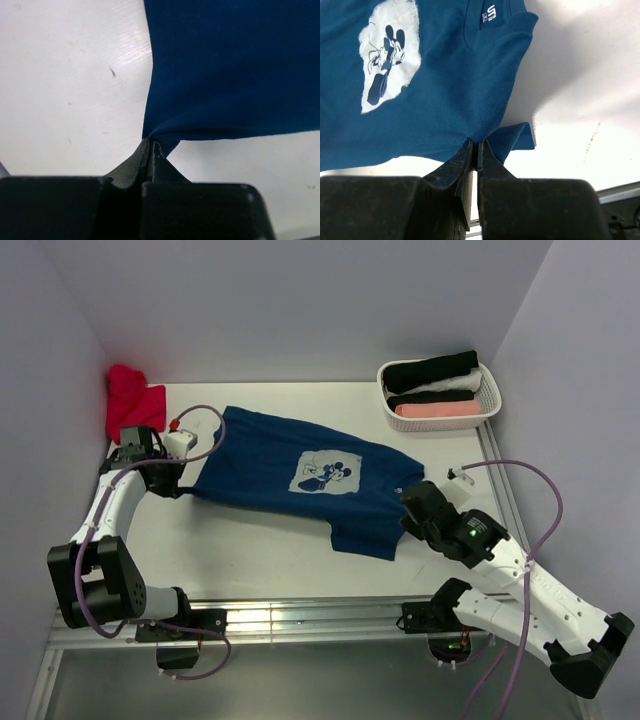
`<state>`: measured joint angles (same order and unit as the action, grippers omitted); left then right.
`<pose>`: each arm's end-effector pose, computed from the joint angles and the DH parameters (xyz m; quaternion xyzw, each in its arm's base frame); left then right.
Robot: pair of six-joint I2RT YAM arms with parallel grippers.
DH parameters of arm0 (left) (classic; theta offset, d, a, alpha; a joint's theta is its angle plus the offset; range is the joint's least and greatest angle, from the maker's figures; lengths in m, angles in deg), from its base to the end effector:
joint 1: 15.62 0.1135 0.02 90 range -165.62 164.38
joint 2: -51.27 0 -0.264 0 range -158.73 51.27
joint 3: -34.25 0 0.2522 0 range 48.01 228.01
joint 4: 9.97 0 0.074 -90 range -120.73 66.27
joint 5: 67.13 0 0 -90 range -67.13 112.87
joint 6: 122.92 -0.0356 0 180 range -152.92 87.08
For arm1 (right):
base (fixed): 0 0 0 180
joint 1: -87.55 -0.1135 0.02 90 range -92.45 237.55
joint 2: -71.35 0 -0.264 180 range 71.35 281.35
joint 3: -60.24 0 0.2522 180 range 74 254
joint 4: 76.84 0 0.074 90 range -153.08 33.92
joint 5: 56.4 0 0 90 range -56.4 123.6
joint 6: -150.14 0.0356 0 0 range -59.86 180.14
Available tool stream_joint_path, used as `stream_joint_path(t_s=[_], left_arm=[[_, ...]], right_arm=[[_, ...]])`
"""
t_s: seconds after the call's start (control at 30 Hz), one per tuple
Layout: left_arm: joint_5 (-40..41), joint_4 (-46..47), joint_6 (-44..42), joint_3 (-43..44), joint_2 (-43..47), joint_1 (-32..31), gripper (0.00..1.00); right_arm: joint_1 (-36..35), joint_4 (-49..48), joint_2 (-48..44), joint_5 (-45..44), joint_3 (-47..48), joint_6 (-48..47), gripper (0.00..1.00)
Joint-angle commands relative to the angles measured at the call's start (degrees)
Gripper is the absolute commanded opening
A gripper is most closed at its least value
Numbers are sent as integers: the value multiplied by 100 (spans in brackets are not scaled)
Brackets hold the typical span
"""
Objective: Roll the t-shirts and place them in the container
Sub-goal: Flatten the tshirt
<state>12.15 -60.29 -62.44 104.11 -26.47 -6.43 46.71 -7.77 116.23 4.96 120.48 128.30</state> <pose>0.2688 0.0368 0.2443 0.1942 0.9380 0.0056 0.2871 0.1159 0.0776 0.2818 0.2923 0.8765 0.1092 0.3666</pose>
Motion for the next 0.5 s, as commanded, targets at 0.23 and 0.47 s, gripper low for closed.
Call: stream_joint_path(t_s=[0.23,0.47], left_arm=[[-1054,-642,-380,682,-1383,39,0],[-1363,-836,-98,1807,-2816,30,0]], right_arm=[[93,-134,283,-194,-174,-347,0],[699,-863,1047,16,-113,-1076,0]])
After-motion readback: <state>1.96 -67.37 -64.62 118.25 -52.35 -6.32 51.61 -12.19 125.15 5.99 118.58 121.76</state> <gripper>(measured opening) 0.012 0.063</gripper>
